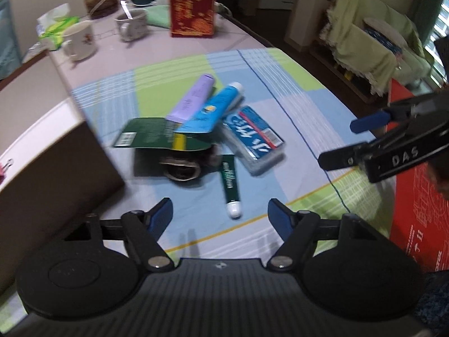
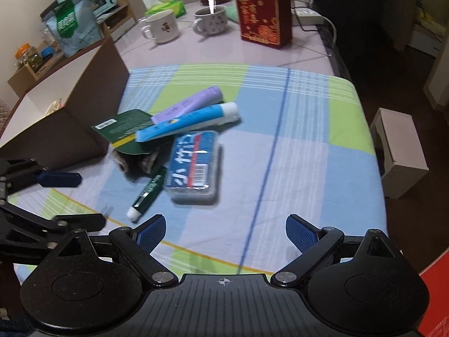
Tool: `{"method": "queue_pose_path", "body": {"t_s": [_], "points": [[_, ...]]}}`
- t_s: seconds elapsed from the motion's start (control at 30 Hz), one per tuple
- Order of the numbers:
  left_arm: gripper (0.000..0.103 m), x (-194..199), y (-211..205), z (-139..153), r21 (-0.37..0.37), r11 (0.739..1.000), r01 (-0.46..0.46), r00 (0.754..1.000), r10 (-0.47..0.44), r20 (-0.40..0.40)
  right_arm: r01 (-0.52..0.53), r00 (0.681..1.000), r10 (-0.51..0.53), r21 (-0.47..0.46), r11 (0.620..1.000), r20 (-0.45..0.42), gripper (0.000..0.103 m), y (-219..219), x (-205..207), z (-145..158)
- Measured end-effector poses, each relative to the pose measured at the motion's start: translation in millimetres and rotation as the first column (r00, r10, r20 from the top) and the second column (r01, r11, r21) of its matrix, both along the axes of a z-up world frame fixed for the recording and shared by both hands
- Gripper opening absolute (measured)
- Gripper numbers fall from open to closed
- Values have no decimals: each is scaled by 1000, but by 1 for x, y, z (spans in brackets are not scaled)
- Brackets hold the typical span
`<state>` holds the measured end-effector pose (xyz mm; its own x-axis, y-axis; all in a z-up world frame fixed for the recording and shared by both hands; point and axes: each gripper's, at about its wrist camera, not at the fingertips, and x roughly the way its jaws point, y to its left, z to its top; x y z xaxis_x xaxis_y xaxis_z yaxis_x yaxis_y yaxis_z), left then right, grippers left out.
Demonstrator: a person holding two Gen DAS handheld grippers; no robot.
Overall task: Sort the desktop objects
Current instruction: 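Grasp the green lip gel tube with the left tool while the right tool grasps the blue toothpick box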
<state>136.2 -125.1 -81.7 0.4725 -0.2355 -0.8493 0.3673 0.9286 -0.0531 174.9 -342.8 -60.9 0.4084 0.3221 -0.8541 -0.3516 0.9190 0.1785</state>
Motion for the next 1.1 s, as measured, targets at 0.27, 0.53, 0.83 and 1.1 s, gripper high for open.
{"method": "queue_pose_path", "body": {"t_s": [0.27, 0.53, 0.83, 1.1], "points": [[33, 23, -23, -34, 26, 999, 24, 999, -23, -36, 57, 998, -58, -15, 998, -31, 95, -29, 0, -8], [15, 28, -28, -50, 67, 997, 39, 999, -37, -27, 63, 997, -63, 1, 998, -34, 95, -32, 5, -12], [13, 11, 2, -42, 68, 997, -20, 999, 23, -42, -36, 999, 36, 43, 998, -14, 94, 16, 28, -26], [13, 0, 29, -33, 76, 993, -91, 995, 93, -30, -93, 996, 93, 8, 996, 12, 71, 64, 49, -45]]}}
